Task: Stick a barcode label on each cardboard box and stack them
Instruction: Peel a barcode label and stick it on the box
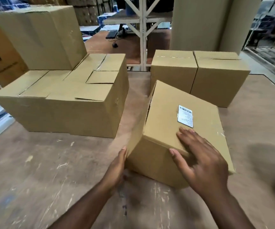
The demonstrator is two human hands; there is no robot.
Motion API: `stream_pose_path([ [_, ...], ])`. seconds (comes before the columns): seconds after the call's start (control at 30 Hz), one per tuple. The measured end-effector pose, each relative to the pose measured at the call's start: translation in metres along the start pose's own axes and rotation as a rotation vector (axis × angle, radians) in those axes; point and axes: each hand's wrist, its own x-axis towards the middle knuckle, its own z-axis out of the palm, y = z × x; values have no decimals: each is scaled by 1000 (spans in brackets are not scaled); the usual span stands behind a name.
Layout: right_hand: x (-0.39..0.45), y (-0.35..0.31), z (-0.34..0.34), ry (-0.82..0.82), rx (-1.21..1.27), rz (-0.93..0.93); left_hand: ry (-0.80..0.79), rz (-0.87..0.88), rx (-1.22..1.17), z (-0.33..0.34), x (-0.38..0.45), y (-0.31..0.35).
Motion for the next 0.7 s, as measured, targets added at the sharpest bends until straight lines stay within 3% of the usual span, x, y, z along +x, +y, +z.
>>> stream_pose_path([
  [0.1,1,2,-1,-79,16,22,47,134,180,1,-6,4],
  [0.23,3,4,-1,-268,-21,-65,14,329,133,-2,-19,14],
  [0.37,4,22,-11,-306,-94,55,-14,525,143,-6,-33,43],
  [0.47,-1,33,-14,-310,-127,24,29,648,243,-4,-45,58],
  [0.7,2,37,-22,-201,101,-28,44,580,300,-10,-42,38],
])
